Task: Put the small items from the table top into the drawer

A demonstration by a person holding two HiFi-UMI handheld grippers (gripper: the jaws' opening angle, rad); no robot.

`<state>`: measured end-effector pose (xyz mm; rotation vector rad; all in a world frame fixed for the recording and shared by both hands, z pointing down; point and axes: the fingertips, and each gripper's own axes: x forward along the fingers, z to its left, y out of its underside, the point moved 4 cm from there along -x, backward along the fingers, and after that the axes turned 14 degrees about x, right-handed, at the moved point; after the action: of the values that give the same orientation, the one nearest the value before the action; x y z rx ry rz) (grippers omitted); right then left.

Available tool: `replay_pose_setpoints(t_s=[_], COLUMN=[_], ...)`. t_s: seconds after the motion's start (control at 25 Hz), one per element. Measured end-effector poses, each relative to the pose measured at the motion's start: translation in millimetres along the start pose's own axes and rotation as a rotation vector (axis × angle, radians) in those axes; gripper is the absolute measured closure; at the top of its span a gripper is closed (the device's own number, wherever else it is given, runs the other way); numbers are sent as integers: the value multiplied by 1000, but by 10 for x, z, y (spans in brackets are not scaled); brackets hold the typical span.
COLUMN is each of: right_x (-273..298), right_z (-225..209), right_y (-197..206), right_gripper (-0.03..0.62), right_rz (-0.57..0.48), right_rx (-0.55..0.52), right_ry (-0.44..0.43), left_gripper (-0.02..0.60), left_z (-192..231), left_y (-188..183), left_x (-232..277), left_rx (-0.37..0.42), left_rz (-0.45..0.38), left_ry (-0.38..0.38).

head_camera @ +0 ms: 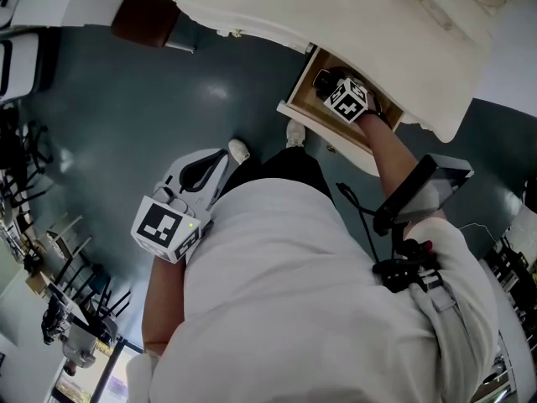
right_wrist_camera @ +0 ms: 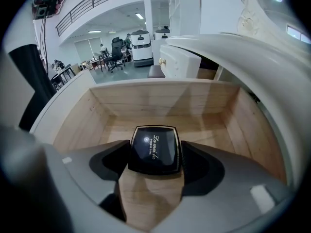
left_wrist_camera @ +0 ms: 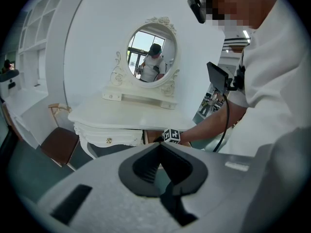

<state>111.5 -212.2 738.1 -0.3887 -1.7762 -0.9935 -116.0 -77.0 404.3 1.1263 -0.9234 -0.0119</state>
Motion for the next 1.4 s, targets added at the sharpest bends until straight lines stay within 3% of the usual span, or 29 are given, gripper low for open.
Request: replay_pose_setpoints(t_s=[0.56, 0.72, 1.04, 1.4], right_x=[-150, -395, -1074, -1520], right_z=[3, 72, 401, 1189], right_y=[7, -28, -1, 13], right_gripper=[262, 324, 592, 592], right_rz=[-17, -36, -71, -137], right_rx=[30, 53, 119, 317], right_ry=[27, 76, 305, 370], left_gripper=[580, 580, 580, 580], left_z=[32, 52, 112, 215], left_y=[-4, 1, 168, 435], left_x=[-52, -104, -450, -791], left_rx=[33, 78, 151, 189], left_rz=[-26, -59, -128, -180], left_ry=[40, 93, 192, 260])
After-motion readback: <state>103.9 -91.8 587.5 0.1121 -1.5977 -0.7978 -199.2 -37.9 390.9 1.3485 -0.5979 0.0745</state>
